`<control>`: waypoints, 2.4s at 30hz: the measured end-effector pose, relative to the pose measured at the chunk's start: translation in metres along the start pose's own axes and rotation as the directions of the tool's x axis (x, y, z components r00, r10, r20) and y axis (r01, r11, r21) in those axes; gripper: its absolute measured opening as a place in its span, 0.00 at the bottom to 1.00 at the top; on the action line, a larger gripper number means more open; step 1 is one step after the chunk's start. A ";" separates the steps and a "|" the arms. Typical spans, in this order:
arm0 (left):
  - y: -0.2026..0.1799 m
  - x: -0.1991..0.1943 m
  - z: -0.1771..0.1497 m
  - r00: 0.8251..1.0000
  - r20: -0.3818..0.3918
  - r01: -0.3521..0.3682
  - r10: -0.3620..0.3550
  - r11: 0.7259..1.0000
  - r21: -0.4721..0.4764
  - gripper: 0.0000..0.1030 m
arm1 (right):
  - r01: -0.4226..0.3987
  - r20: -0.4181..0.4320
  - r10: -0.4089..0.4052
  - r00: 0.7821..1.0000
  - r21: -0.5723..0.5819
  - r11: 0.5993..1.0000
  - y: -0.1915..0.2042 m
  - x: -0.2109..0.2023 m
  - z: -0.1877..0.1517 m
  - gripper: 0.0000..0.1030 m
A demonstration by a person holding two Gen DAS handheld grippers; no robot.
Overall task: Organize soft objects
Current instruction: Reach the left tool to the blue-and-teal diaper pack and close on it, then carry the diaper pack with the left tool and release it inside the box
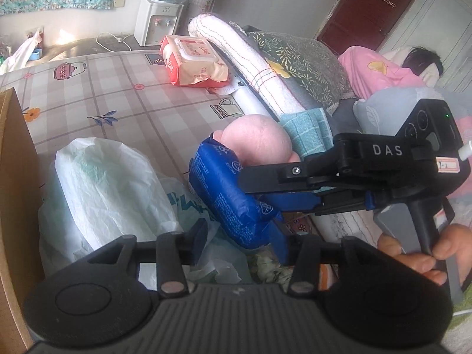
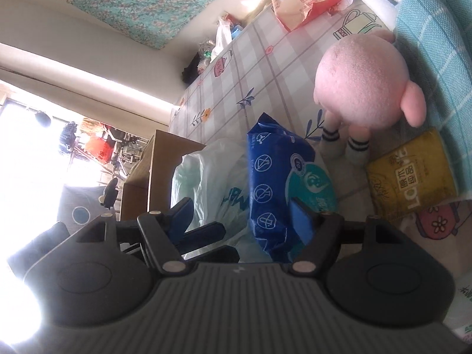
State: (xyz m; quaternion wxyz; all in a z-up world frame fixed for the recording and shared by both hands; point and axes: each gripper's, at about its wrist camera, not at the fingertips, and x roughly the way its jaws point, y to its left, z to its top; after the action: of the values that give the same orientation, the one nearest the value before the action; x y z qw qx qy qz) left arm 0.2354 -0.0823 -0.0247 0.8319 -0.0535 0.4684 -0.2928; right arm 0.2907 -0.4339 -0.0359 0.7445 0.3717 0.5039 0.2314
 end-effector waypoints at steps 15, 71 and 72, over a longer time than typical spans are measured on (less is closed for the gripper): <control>0.015 0.028 0.011 0.998 -0.070 -0.004 -0.004 0.993 -0.119 0.47 | -0.125 0.023 0.123 0.992 0.169 0.978 -0.032 0.002 -0.001 0.69; -0.001 -0.017 0.015 0.997 0.075 -0.004 0.010 0.997 -0.076 0.32 | 0.075 0.092 -0.076 0.993 0.018 0.997 0.036 -0.030 0.006 0.77; -0.002 -0.024 0.013 0.996 0.088 0.002 0.005 0.997 -0.077 0.32 | 0.072 0.101 -0.073 0.992 0.009 0.997 0.042 -0.034 0.001 0.77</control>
State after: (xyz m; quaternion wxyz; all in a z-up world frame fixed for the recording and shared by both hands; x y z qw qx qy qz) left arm 0.2360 -0.0733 0.0009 0.8493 -0.0978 0.4423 -0.2712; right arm 0.2804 -0.4325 0.0171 0.7762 0.3663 0.4792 0.1838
